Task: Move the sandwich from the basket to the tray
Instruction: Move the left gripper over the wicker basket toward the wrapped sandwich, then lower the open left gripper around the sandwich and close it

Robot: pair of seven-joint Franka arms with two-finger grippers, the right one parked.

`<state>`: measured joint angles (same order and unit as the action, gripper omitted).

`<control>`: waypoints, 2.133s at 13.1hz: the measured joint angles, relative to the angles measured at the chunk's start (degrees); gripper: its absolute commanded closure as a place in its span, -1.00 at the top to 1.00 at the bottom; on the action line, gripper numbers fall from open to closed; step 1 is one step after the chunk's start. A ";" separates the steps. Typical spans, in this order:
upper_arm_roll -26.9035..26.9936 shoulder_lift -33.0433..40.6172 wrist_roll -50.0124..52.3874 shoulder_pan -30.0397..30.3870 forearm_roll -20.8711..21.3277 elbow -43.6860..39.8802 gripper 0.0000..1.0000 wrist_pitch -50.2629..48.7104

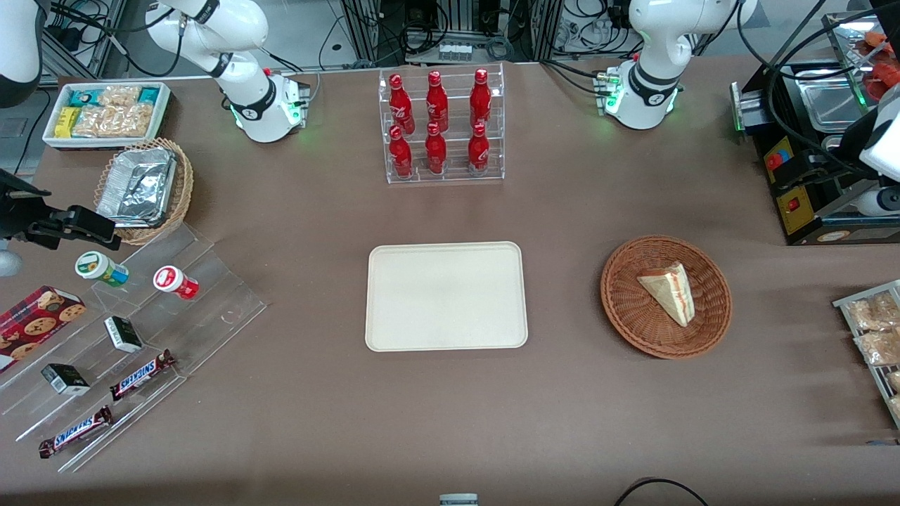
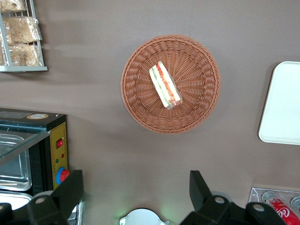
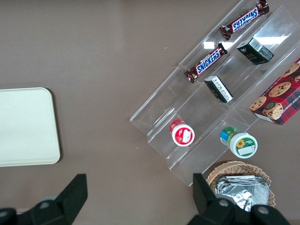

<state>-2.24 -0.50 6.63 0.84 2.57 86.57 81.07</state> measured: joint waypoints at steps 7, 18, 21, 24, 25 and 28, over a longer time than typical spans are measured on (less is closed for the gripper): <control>-0.55 -2.09 -0.02 0.03 0.00 2.36 1.00 1.55; -2.23 0.31 20.36 0.05 -0.01 34.33 1.00 36.87; -2.56 -0.24 22.66 0.04 -0.05 38.49 1.00 41.72; -2.56 -2.68 24.79 0.03 -0.05 39.54 1.00 45.32; -2.56 -3.67 25.18 0.03 -0.06 39.56 1.00 46.30; -2.58 -7.14 25.59 0.03 -0.12 39.64 1.00 50.10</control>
<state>-4.82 -7.64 32.22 0.86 2.45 126.21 131.17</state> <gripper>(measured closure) 0.000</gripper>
